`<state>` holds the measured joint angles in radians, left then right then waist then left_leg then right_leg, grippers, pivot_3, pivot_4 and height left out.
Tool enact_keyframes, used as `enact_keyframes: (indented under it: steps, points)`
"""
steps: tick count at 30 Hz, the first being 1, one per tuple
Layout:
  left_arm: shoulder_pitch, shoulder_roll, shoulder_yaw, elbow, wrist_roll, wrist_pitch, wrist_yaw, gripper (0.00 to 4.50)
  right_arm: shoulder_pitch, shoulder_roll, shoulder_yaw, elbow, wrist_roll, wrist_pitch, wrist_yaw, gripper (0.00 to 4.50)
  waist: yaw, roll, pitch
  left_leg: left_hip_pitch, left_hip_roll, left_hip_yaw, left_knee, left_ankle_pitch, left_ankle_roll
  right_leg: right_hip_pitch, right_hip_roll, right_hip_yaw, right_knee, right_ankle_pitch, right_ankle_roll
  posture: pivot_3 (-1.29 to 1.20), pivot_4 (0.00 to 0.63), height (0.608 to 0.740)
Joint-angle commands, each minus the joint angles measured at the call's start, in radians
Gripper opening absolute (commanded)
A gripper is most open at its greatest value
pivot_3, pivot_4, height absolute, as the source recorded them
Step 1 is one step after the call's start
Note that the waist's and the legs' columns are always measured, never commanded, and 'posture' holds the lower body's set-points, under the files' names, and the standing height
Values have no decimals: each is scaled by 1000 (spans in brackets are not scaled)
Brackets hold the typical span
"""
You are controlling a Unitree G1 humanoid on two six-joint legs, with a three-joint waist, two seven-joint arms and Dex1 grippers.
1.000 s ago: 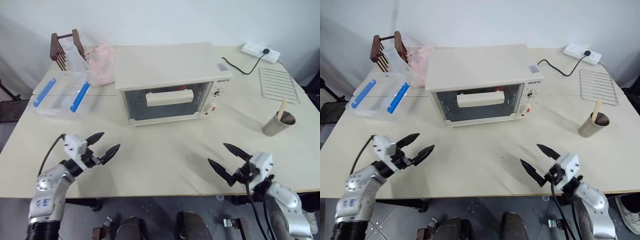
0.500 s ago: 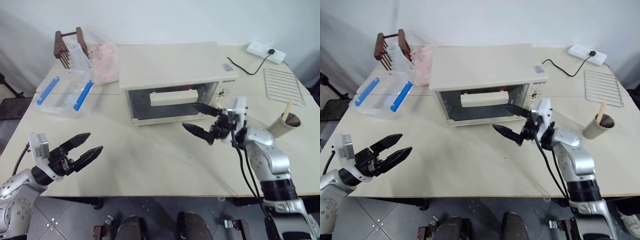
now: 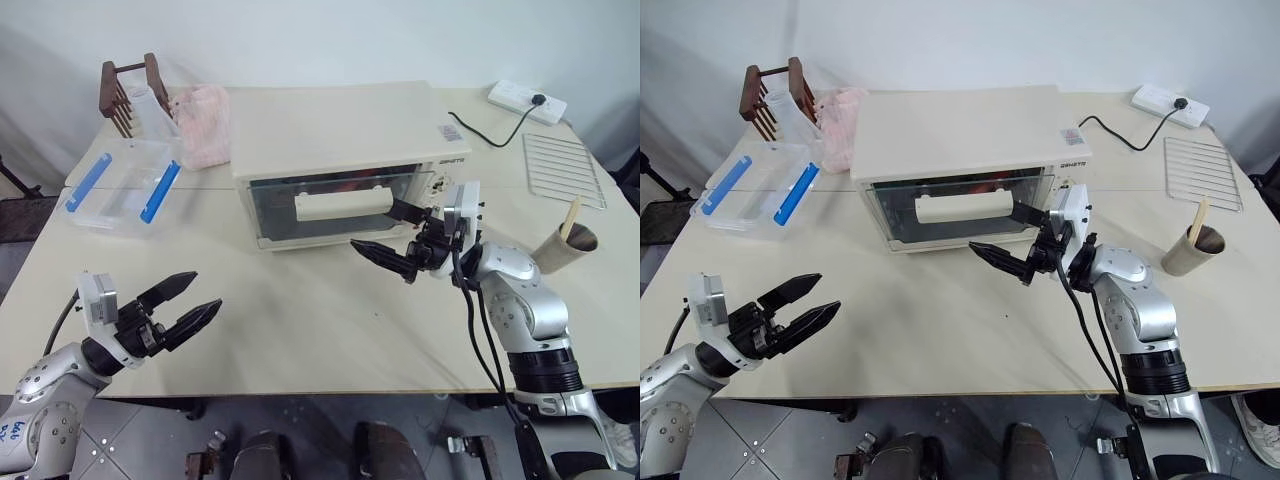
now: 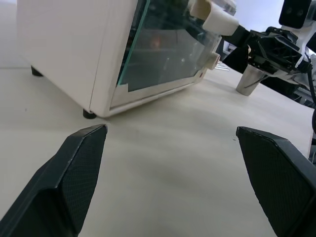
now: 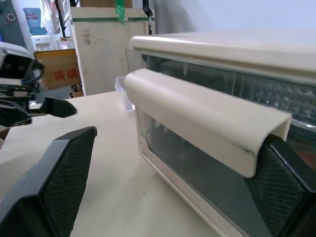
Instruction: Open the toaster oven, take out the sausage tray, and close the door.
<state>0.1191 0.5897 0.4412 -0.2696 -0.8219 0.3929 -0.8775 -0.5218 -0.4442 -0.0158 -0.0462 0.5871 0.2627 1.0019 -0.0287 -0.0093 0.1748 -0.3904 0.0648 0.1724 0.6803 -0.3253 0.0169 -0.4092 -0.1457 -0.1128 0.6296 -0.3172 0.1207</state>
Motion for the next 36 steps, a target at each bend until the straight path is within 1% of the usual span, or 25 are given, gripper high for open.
enact_keyframes:
  steps: [1, 6, 9, 10, 11, 13, 15, 19, 20, 21, 23, 24, 29, 32, 34, 36]
  points:
    - [-28, 4, 4, 12, -4, -6, -8, 4458, 24, -26, -18, -100, 17, -50, 65, 4500, 0, 0, 0, 0, 0, 0, 0, 0, 0, 0, 0, 0, 0, 0, 0, 0, 150, 740]
    - [-89, 7, 14, 37, -40, 34, 16, 4458, 77, -78, 18, -110, -70, -169, 157, 4500, 1, 0, 0, 0, 0, 1, -1, 0, 0, -1, 0, 0, -1, 0, 0, 0, 150, 740]
    - [-186, -8, 6, 69, -55, 41, 45, 4458, 89, -89, 18, -67, -120, -256, 188, 4500, 1, -1, 0, -1, 0, 1, 0, 0, 0, -1, 1, 0, -1, 0, 0, 0, 150, 740]
    - [-213, -14, 2, 77, -54, 40, 54, 4076, 90, -91, 19, -57, -130, -272, 196, 4500, 1, -1, 0, 0, 0, 1, 0, 0, 0, -1, 1, 0, 0, 0, 0, 0, 150, 740]
    - [-248, -23, -8, 87, -51, 38, 63, 3890, 88, -86, 16, -44, -141, -294, 194, 4500, 1, -1, 0, -1, 0, 1, 0, 0, 0, -1, 1, 0, -1, 0, 0, 0, 150, 740]
    - [-323, -44, -29, 116, -45, 35, 80, 3275, 88, -81, 19, -28, -152, -314, 198, 4500, 4, -1, 0, 0, -1, 1, 1, 0, 0, 0, 0, 0, 0, 0, 0, 0, 150, 740]
    - [-396, -68, -60, 161, 4, -11, 78, 2646, 88, -76, 23, -17, -162, -333, 197, 4500, 3, -1, 0, 0, -1, 1, 1, 0, 0, 0, 1, 0, 0, 0, 0, 0, 150, 740]
    - [-489, -100, -128, 219, 67, -57, 54, 1392, 85, -68, 26, -2, -176, -361, 183, 4500, 1, -1, 0, 0, -1, 1, 1, 0, 0, 0, 1, 0, 0, 0, 0, 0, 150, 740]
    - [-508, -108, -143, 231, 77, -63, 51, 1146, 85, -68, 27, 1, -179, -366, 182, 4500, 1, -1, 0, 0, -1, 1, 1, 0, 0, 0, 2, 0, 0, 0, 0, 0, 150, 740]
    - [-529, -118, -163, 246, 92, -71, 45, 753, 84, -69, 27, 3, -181, -369, 182, 4500, 2, -1, 1, 0, -1, 1, 1, 0, 0, 0, 2, 0, 0, 0, 0, 0, 150, 740]
    - [-569, -136, -200, 281, 122, -89, 30, 158, 86, -72, 27, 8, -187, -377, 181, 4500, 2, -1, 1, 0, -1, 1, 1, 0, 0, 0, 2, 0, 0, 0, 0, 0, 150, 740]
    - [-582, -142, -212, 295, 134, -96, 24, 35, 87, -73, 28, 10, -189, -380, 181, 4500, 2, -1, 1, 0, -1, 1, 2, 0, 0, 0, 2, 0, 0, 0, 0, 0, 150, 740]
    - [-629, -170, -247, 353, 155, -100, 0, 35, 117, -90, 9, 3, -205, -382, 153, 4500, 2, -1, 1, 0, 0, 1, 2, 0, 0, 0, 3, 0, 0, 0, 1, 0, 150, 740]
    - [-637, -179, -250, 369, 164, -107, -7, 35, 186, -144, -10, -24, -215, -330, 129, 4500, 7, -2, 1, 0, -1, 1, 2, 0, 0, 1, 3, 0, 0, 0, 1, 0, 150, 740]
    - [-633, -179, -253, 370, 160, -96, -20, 35, 307, -185, -89, -55, -192, -299, 88, 4500, 19, -2, 1, -1, -1, 1, 2, 0, 0, 1, 3, 0, -1, 1, 1, 0, 150, 740]
    - [-622, -172, -262, 358, 144, -71, -53, 35, 439, -220, -174, -59, -192, -310, 66, 4500, 33, -2, 1, -1, -1, 1, 2, 0, 0, 1, 3, 0, -1, 1, 1, 0, 150, 740]
